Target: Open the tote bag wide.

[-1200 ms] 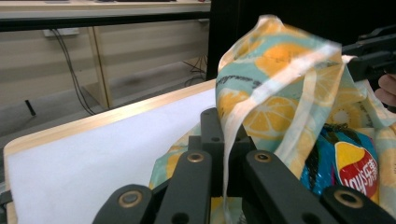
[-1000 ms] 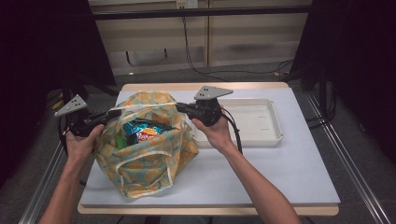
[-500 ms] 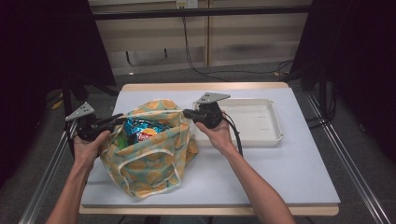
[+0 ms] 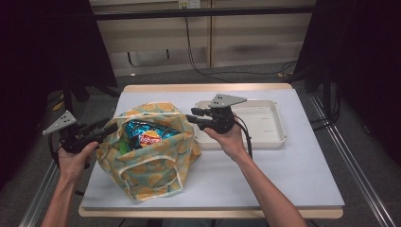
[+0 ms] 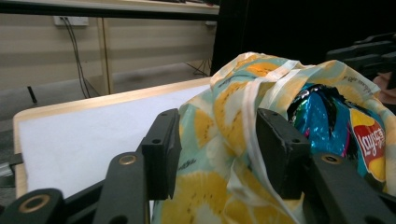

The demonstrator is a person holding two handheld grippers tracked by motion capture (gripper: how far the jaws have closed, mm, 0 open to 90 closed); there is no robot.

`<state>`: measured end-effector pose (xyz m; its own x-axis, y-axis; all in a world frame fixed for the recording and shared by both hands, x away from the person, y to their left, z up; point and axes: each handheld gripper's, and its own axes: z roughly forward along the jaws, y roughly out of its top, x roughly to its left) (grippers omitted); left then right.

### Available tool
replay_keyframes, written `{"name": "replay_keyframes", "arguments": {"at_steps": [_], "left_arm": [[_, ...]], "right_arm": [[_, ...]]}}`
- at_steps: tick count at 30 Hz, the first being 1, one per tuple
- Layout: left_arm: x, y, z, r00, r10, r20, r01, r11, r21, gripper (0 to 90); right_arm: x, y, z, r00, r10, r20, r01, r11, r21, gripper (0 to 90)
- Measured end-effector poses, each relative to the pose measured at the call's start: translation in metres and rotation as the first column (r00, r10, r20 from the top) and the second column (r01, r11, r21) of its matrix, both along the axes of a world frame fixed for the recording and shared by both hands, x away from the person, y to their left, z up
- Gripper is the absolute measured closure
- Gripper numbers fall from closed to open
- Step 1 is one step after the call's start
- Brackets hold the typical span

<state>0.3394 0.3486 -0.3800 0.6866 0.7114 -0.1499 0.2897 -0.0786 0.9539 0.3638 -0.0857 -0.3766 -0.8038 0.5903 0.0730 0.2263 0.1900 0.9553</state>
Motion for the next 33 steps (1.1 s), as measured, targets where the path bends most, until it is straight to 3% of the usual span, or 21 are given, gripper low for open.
{"name": "replay_keyframes", "arguments": {"at_steps": [5, 10, 13, 17, 20, 21, 24, 28, 31, 32, 33], "left_arm": [[-0.013, 0.002, 0.006, 0.9997, -0.003, 0.025, 0.003, 1.0, 0.006, 52.8], [-0.022, 0.005, 0.014, 0.9988, -0.021, 0.045, 0.021, 0.9997, -0.007, 51.2], [-0.027, 0.009, 0.017, 0.999, 0.0, 0.044, 0.0, 0.9999, -0.014, 49.8], [-0.036, 0.013, 0.016, 0.9983, -0.024, 0.054, 0.025, 0.9996, -0.015, 49.4], [-0.047, 0.014, 0.014, 0.9955, -0.052, 0.08, 0.052, 0.9986, 0.004, 58.9], [-0.05, 0.013, 0.013, 0.9947, -0.063, 0.082, 0.064, 0.9979, -0.007, 61.5], [-0.056, 0.013, 0.012, 0.9926, -0.08, 0.091, 0.08, 0.9968, 0.001, 63.8], [-0.049, 0.002, 0.005, 0.9959, -0.076, 0.05, 0.072, 0.9941, 0.081, 43.3], [-0.037, -0.002, -0.002, 0.9985, -0.048, 0.027, 0.046, 0.9939, 0.101, 40.8], [-0.033, -0.003, -0.003, 0.9994, -0.02, 0.029, 0.017, 0.9927, 0.12, 41.5], [-0.027, -0.005, -0.005, 0.9995, -0.023, 0.019, 0.021, 0.9903, 0.138, 44.5]], "right_arm": [[-0.012, -0.004, 0.011, 0.9997, 0.021, 0.008, -0.021, 0.9992, 0.034, 64.1], [-0.023, 0.011, 0.019, 0.9969, 0.07, 0.036, -0.07, 0.9975, 0.01, 57.9], [-0.022, 0.021, 0.023, 0.9952, 0.091, 0.037, -0.091, 0.9959, -0.002, 56.3], [-0.014, 0.031, 0.022, 0.9952, 0.095, 0.025, -0.094, 0.9953, -0.02, 55.5], [-0.009, 0.039, 0.022, 0.9956, 0.09, 0.026, -0.089, 0.9953, -0.038, 54.9], [-0.006, 0.042, 0.022, 0.9961, 0.084, 0.028, -0.082, 0.9954, -0.05, 55.4], [0.0, 0.047, 0.021, 0.9965, 0.082, 0.016, -0.082, 0.9954, -0.05, 63.7], [0.008, 0.052, 0.018, 0.9972, 0.074, 0.015, -0.073, 0.9956, -0.06, 90.0], [0.016, 0.052, 0.018, 0.999, 0.044, 0.006, -0.043, 0.9982, -0.042, 90.0], [0.019, 0.052, 0.018, 0.9994, 0.034, 0.006, -0.034, 0.9985, -0.043, 90.0], [0.021, 0.052, 0.018, 0.9996, 0.026, 0.006, -0.026, 0.9985, -0.049, 90.0]]}}
